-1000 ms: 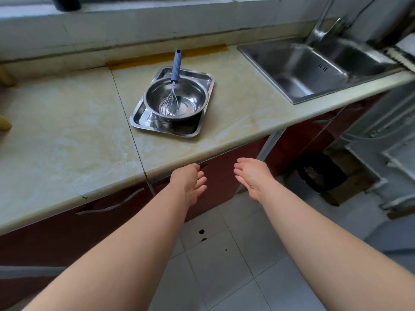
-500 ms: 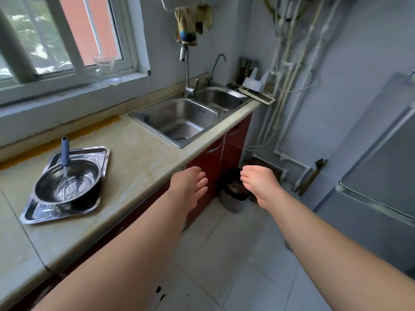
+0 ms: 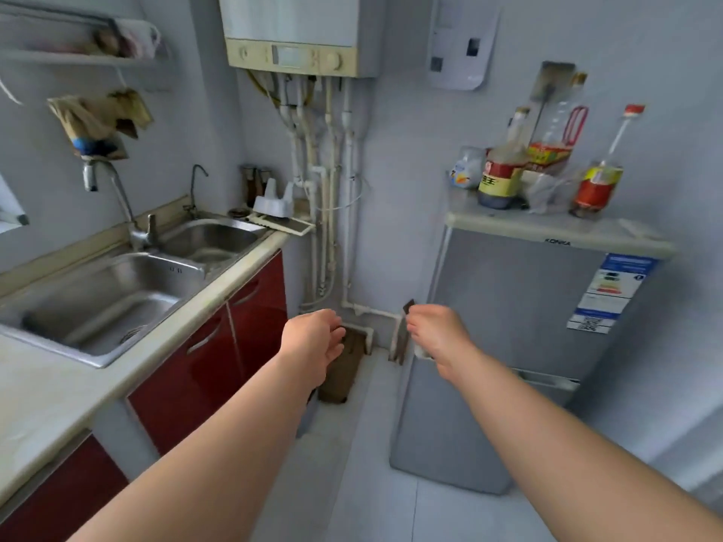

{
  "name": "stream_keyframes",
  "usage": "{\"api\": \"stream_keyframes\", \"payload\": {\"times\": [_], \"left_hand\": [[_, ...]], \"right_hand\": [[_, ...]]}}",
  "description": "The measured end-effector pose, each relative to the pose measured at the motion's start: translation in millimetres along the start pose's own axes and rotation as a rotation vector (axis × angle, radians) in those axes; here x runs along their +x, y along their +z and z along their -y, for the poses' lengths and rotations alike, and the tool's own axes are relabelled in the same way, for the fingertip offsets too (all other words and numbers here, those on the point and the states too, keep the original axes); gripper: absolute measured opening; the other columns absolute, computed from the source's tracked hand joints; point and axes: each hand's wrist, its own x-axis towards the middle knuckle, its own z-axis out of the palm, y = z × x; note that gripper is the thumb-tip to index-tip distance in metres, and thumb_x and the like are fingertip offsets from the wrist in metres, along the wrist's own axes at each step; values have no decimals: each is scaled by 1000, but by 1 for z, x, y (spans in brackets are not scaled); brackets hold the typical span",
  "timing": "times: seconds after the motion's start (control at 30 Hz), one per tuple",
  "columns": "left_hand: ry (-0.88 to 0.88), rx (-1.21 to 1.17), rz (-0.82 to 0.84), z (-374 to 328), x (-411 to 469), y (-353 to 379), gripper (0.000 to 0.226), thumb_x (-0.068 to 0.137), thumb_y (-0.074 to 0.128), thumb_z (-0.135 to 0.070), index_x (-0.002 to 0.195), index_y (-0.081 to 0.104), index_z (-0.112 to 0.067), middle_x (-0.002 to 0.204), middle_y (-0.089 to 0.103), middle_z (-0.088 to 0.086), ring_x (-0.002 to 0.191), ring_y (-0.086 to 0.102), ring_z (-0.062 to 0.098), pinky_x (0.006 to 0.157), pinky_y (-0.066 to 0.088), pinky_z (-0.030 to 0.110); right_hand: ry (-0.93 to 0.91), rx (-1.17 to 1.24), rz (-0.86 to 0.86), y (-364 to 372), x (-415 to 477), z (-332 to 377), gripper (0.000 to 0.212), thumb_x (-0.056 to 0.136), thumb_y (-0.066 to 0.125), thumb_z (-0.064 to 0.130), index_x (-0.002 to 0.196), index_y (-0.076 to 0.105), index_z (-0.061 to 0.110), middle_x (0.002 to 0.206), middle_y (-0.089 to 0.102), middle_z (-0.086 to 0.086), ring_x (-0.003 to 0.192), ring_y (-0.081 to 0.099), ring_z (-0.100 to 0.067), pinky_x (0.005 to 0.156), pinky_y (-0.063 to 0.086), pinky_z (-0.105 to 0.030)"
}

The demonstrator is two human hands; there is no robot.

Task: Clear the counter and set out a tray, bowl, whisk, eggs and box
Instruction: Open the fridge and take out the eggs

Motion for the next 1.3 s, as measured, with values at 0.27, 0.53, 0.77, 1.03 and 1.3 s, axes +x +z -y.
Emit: {"api": "stream_keyframes", "payload": {"times": [0.27, 0.53, 0.77, 1.03, 1.3], "left_hand": [[16, 55, 129, 3, 21, 109, 16, 95, 52, -8, 80, 57, -9, 89, 61, 7, 94, 59, 24, 92, 46, 39], [70, 126, 185, -23, 77, 179, 8, 95, 53, -10, 94, 60, -6, 105, 61, 10, 96, 59, 24, 95, 47, 37], [107, 271, 246, -49, 137, 220, 21, 94, 55, -16, 114, 61, -9, 100, 59, 5, 94, 54, 20, 90, 45, 33], [215, 475, 301, -72, 209, 254, 36, 94, 55, -27, 126, 60, -10, 124, 61, 6, 117, 56, 27, 104, 43, 40], [244, 625, 371, -76, 252, 284, 27, 90, 59, -37, 77, 63, -13, 98, 69, 10, 91, 63, 28, 92, 51, 40]], "right_hand": [[-17, -31, -221, -106, 48, 16, 36, 89, 53, 2, 123, 57, -8, 120, 58, -32, 125, 38, -37, 66, 36, -24], [-77, -166, -353, -157, 102, 53, 41, 95, 47, 9, 135, 52, 10, 132, 59, -7, 111, 57, -23, 86, 43, -28], [-148, -358, -434, -155, 162, 78, 40, 95, 49, 14, 135, 53, 12, 138, 54, -8, 117, 57, -26, 84, 42, -23], [-97, -582, -409, -136, 220, 90, 37, 92, 53, 20, 127, 61, 14, 128, 62, -10, 113, 60, -29, 95, 47, -34], [-144, -717, -468, -130, 253, 80, 24, 89, 57, 29, 105, 72, 18, 115, 67, -8, 113, 53, -31, 99, 40, -33]]}}
